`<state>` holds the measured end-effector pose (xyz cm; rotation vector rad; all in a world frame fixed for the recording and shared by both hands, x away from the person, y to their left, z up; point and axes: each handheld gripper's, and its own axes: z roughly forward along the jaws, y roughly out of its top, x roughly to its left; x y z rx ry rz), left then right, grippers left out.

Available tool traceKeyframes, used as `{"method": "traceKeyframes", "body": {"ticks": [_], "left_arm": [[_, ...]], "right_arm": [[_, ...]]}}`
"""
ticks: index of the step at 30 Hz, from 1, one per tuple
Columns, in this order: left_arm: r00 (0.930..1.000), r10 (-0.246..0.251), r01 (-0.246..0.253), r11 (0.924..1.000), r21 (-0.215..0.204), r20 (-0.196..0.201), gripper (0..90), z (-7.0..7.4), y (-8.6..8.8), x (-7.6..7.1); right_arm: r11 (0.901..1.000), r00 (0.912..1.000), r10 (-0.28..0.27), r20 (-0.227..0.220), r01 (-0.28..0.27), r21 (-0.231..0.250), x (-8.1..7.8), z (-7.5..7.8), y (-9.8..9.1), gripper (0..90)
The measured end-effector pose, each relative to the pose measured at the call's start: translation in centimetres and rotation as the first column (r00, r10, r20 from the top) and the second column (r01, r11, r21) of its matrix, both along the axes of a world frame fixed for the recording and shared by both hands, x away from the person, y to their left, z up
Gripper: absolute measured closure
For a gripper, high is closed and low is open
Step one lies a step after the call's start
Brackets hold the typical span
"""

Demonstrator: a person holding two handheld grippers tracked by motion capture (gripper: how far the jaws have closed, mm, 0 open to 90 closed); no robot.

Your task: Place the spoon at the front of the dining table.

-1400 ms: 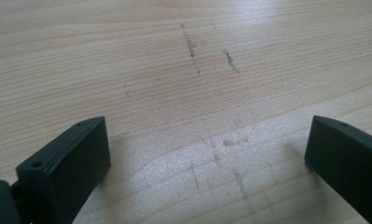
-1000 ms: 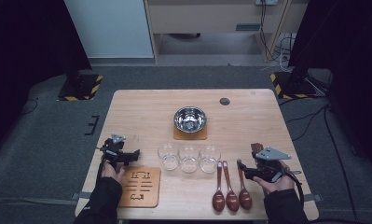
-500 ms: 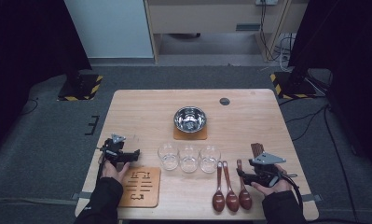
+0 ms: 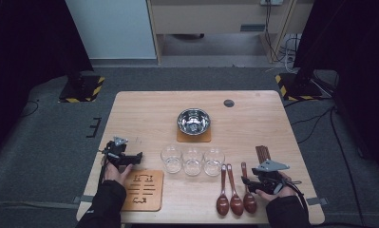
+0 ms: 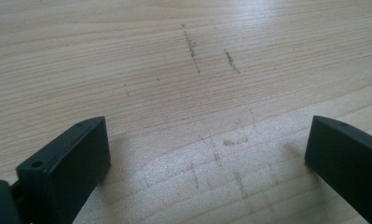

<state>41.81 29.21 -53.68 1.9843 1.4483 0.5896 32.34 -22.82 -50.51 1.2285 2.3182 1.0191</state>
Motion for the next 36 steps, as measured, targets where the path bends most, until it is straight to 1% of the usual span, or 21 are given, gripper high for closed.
{"method": "traceKeyframes", "body": {"ticks": [6, 12, 22, 33, 36], "left_arm": [[1.0, 0.0, 0.0, 1.0, 0.0, 0.0, 0.0, 0.0, 0.0, 0.0], [1.0, 0.0, 0.0, 1.0, 0.0, 0.0, 0.0, 0.0, 0.0, 0.0], [1.0, 0.0, 0.0, 1.0, 0.0, 0.0, 0.0, 0.0, 0.0, 0.0], [1.0, 0.001, -0.001, 1.0, -0.001, 0.001, 0.0, 0.0, 0.0, 0.0], [1.0, 0.001, -0.001, 1.0, -0.001, 0.001, 0.0, 0.0, 0.0, 0.0]], "right_arm": [[0.9999, 0.9999, 0.0, -0.017, 0.0, -0.014, 0.1, -0.3, 0.1, 45.6], [0.9995, 0.9987, 0.002, -0.051, -0.004, -0.031, 0.1, -0.8, 0.3, 49.2], [0.9983, 0.9971, 0.012, -0.076, -0.016, -0.056, 0.1, -1.0, 0.6, 56.4], [0.9981, 0.9955, 0.007, -0.095, -0.013, -0.061, 0.0, -1.1, 0.6, 64.5], [0.9982, 0.9948, 0.003, -0.102, -0.009, -0.06, 0.0, -1.2, 0.5, 65.5]]}}
